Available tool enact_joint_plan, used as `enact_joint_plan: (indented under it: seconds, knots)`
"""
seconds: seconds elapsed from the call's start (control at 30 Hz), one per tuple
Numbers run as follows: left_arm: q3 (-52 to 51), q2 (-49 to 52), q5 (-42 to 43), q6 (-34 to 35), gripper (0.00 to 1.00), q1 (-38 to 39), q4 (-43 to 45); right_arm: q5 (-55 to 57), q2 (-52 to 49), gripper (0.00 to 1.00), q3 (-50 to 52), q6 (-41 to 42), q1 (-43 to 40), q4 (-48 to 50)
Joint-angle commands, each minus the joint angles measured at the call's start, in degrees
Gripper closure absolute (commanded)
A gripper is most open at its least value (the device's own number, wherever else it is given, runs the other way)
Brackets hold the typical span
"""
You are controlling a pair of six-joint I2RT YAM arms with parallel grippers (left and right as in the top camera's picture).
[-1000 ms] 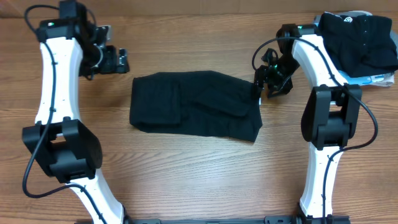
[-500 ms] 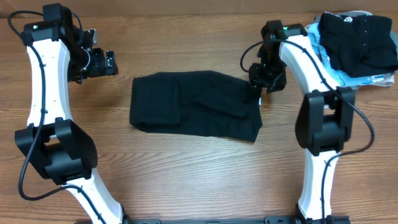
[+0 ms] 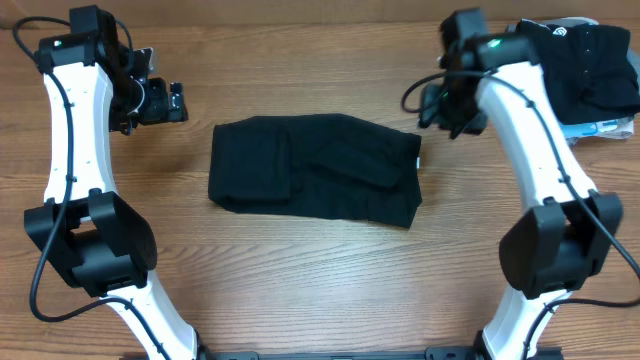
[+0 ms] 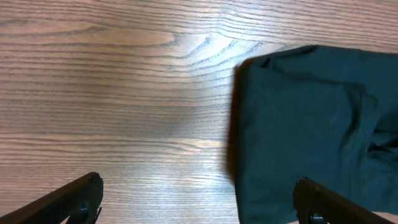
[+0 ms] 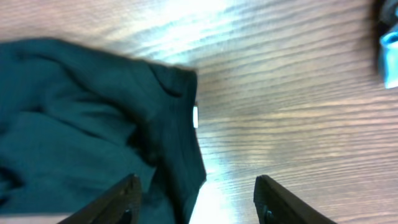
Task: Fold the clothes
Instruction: 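Grasp the folded shirt's right end with the right gripper and fold it left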
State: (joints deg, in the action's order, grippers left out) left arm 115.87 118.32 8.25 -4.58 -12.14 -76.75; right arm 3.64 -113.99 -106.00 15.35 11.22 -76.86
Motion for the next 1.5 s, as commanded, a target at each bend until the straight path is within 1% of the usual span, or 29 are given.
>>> enact_joint_plan:
  seconds: [0.0,0.07,0.1,0.13,0.17,0.2,0.23,0.4,0.63,0.83,0.97,1.1,1.2,1.3,1.47]
  knots:
    - [1.25,0.09,-1.38,0.33,0.00,-0.26,-0.09,2.99,1.88,0.35,8.74,4.02,2.54,4.87]
    - [1.25,0.09,-1.38,0.33,0.00,-0.26,-0.07,0.92,1.86,0.33,12.00,3.87,2.58,7.61]
    - [1.25,0.09,-1.38,0.33,0.00,-0.26,-0.07,-0.24,1.86,0.30,13.00,3.15,2.58,8.59]
    - [1.25,0.09,-1.38,0.33,0.00,-0.26,-0.07,-2.47,1.86,0.29,14.27,1.31,2.47,9.92]
    - [1.25,0.09,-1.38,0.33,0.00,-0.26,-0.02,-4.24,1.86,0.26,15.10,-0.04,2.43,10.95]
    - [1.25,0.09,-1.38,0.33,0.00,-0.26,0.04,-7.65,1.86,0.24,16.50,-2.97,2.43,12.87]
    - [1.25,0.09,-1.38,0.33,0.00,-0.26,0.09,-9.07,1.86,0.24,17.18,-3.91,2.43,13.73]
    - [1.25,0.09,-1.33,0.35,0.00,-0.26,0.17,-10.86,1.79,0.18,22.40,-5.18,2.43,20.24]
    - [1.22,0.09,-1.20,0.35,0.00,-0.22,0.15,-11.72,1.68,0.16,28.76,-5.18,2.40,26.60]
    - [1.22,0.09,-1.16,0.87,0.00,-0.22,0.04,-11.76,0.83,0.13,31.34,-5.14,2.43,29.97]
    - [0.94,0.09,-1.16,0.96,0.00,-0.20,0.02,-12.63,-1.11,0.13,33.14,-5.14,2.40,32.50]
    - [0.44,0.11,-1.16,0.96,0.00,-0.20,-0.04,-14.03,-2.93,0.14,33.59,-5.11,2.40,32.83]
    - [0.42,0.20,-1.16,0.98,0.00,-0.20,-0.22,-15.89,-3.26,0.27,33.62,-4.87,2.40,32.63]
    - [0.42,0.20,-1.16,0.98,0.00,-0.20,-0.48,-17.53,-3.23,0.46,33.62,-4.63,1.95,32.26]
    - [0.42,0.20,-1.16,0.98,0.00,-0.20,-0.92,-17.90,-3.23,0.78,33.59,-4.48,-1.73,30.42]
